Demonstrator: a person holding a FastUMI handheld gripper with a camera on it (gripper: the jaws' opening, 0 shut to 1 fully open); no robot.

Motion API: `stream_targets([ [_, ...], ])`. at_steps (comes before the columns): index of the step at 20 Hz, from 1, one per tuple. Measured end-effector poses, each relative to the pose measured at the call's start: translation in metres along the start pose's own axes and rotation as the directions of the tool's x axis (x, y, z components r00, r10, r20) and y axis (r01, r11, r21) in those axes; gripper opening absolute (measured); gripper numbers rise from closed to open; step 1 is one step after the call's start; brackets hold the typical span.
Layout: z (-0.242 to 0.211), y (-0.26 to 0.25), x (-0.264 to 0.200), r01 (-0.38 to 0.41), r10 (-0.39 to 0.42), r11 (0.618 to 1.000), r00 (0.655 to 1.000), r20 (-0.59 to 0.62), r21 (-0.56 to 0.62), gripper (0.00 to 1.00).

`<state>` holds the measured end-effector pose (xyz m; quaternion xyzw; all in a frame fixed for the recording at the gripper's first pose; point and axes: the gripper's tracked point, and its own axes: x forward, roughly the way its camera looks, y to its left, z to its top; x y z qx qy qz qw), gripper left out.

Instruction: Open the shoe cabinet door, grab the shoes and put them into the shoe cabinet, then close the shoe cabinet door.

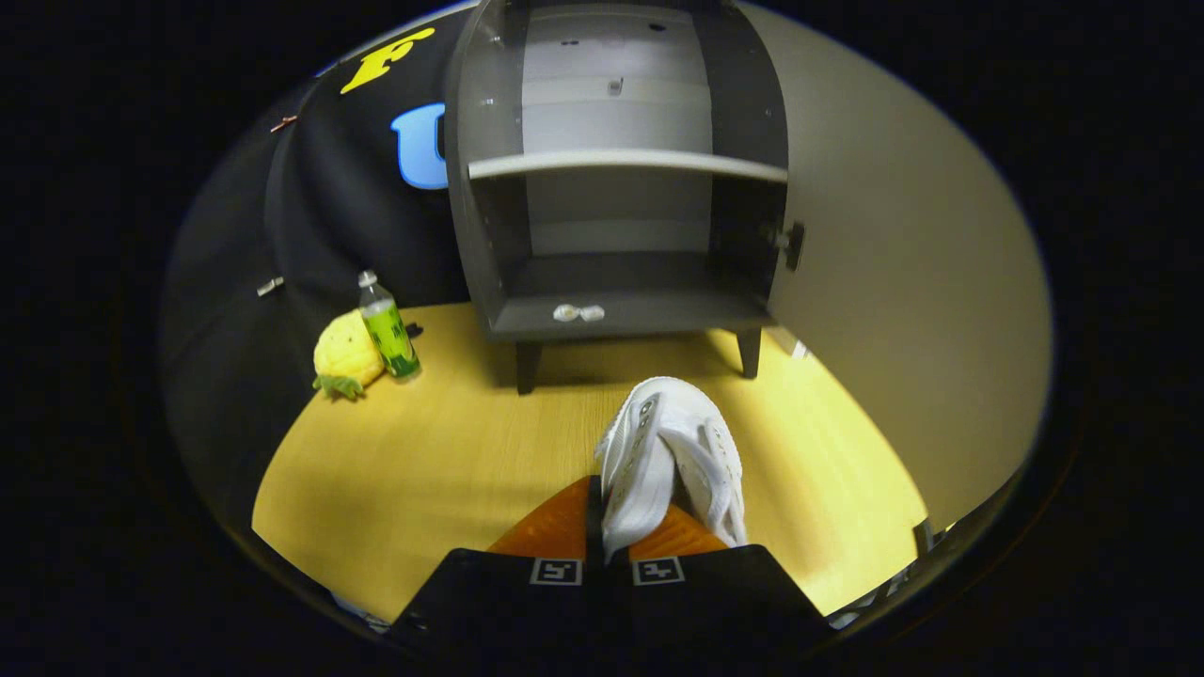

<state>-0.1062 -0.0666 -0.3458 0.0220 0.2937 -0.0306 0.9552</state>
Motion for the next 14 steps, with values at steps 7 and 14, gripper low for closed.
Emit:
stream_targets([
  [7, 0.135, -0.008, -0.036, 0.032, -0.033, 0.999, 0.984, 0.177, 0.012, 0.05],
  [14, 0.249, -0.014, 0.009, 0.009, 0.003, 0.999, 0.958, 0.286, -0.041, 0.05],
])
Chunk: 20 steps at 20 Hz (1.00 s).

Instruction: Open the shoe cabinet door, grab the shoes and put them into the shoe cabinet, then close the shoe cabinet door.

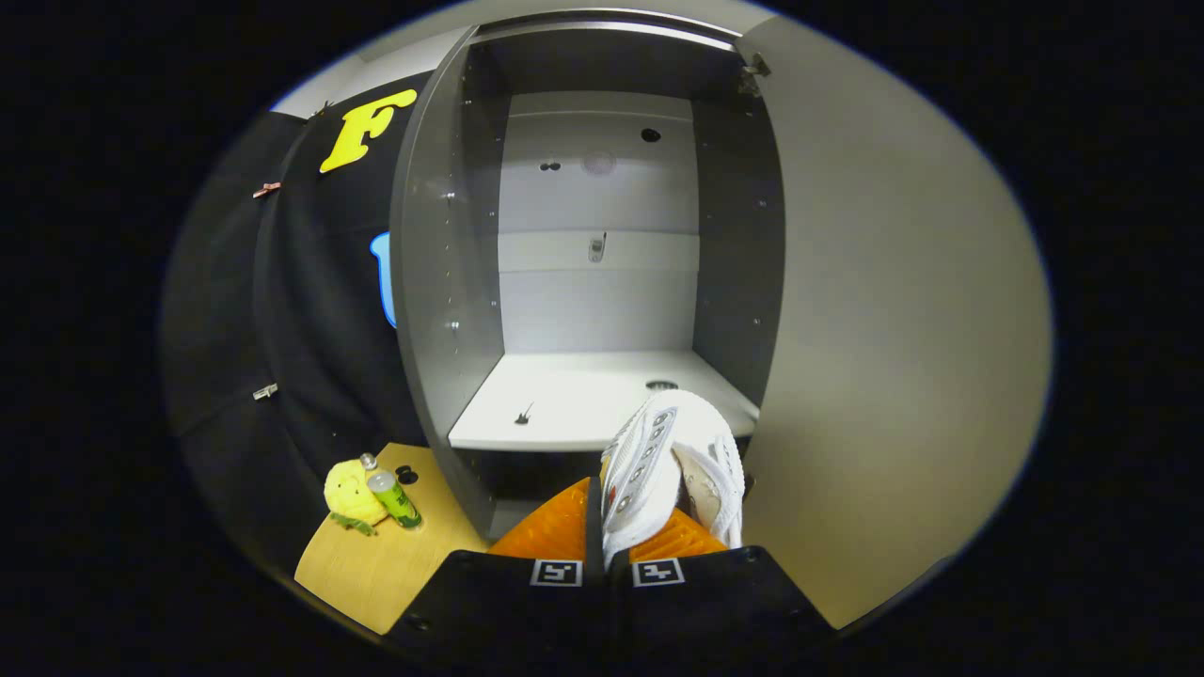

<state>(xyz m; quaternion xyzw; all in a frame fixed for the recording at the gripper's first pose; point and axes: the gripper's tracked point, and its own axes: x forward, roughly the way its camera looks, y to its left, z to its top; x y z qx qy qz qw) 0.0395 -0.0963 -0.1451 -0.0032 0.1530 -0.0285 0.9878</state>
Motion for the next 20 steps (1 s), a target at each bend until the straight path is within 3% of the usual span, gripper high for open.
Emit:
stream_targets([
  [4, 0.046, -0.005, 0.071, -0.016, 0.017, 1.0, 0.999, 0.05, -0.012, 0.05],
  [8, 0.062, -0.005, 0.145, -0.034, 0.036, 0.999, 0.999, 0.037, -0.041, 0.05],
  [14, 0.059, -0.004, 0.231, -0.055, 0.056, 0.998, 0.998, 0.001, -0.035, 0.04],
  [20, 0.037, -0.002, 0.266, -0.072, 0.072, 0.997, 0.996, -0.058, 0.01, 0.04],
])
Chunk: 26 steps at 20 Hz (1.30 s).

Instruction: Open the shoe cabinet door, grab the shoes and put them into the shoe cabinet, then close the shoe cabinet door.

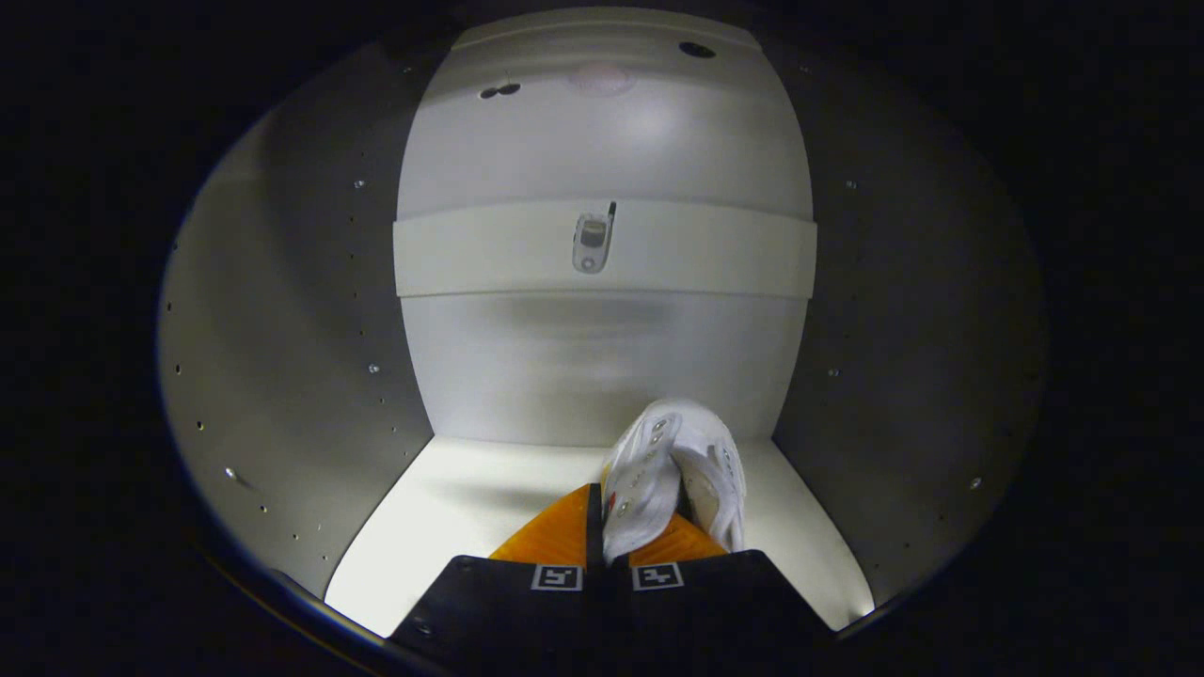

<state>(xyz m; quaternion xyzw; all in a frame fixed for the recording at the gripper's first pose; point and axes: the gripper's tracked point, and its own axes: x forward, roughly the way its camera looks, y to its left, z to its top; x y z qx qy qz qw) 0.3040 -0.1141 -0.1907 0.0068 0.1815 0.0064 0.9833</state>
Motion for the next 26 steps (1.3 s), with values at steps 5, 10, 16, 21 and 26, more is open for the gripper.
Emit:
stream_targets([
  [5, -0.009, 0.003, -0.007, -0.009, 0.008, 0.999, 1.0, -0.027, -0.044, 0.18],
  [10, -0.015, 0.008, -0.028, -0.019, 0.017, 0.998, 0.999, -0.028, -0.059, 0.25],
  [16, 0.026, 0.007, -0.086, -0.023, 0.026, 0.999, 0.994, 0.108, -0.025, 0.55],
  [21, 0.044, 0.016, -0.162, -0.028, 0.031, 0.999, 0.984, 0.173, -0.017, 0.84],
  [26, 0.05, 0.032, -0.263, -0.042, 0.038, 0.999, 0.969, 0.243, 0.01, 0.99],
])
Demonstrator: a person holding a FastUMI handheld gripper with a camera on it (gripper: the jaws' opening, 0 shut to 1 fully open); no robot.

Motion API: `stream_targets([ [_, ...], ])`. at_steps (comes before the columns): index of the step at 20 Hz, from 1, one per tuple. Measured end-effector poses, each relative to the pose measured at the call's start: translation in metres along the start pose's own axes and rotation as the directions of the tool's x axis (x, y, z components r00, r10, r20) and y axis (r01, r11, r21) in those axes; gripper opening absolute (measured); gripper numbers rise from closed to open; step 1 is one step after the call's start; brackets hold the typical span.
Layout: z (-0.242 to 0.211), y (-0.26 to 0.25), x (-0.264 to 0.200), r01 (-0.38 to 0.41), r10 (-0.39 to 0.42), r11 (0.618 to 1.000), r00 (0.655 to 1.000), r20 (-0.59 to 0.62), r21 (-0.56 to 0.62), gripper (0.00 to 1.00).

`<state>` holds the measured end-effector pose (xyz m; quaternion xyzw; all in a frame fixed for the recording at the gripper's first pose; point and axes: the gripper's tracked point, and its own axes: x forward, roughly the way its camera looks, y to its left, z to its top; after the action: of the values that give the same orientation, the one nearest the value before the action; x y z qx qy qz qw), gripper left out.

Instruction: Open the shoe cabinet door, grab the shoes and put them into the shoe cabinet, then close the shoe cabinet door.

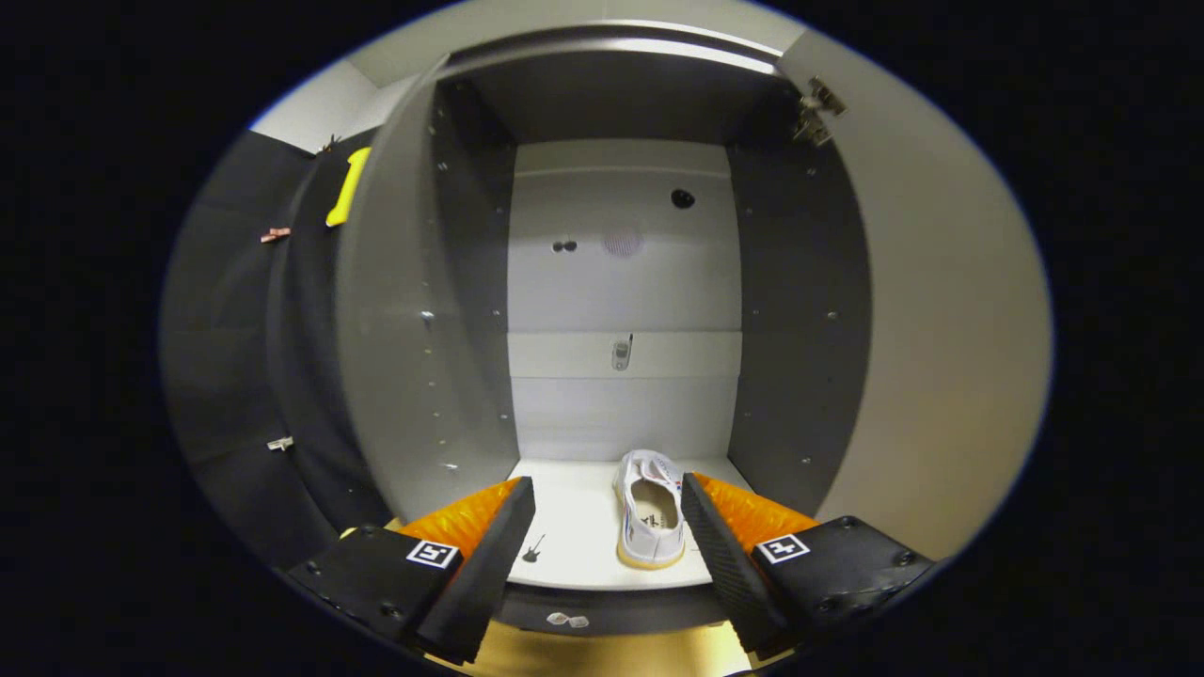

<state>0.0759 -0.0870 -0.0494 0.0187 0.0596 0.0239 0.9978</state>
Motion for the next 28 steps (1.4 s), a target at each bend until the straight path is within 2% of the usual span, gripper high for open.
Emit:
stream_targets([
  [8, 0.023, -0.004, -0.161, 0.052, -0.053, 0.998, 0.998, 0.045, 0.039, 0.98],
  [16, 0.052, -0.05, -0.302, 0.036, -0.046, 0.996, 0.991, 0.122, 0.082, 0.98],
  [23, 0.043, -0.142, -0.352, 0.05, -0.056, 0.997, 0.992, 0.111, 0.053, 0.98],
  [28, 0.038, -0.207, -0.36, 0.06, -0.065, 0.997, 0.992, 0.105, 0.043, 0.98],
])
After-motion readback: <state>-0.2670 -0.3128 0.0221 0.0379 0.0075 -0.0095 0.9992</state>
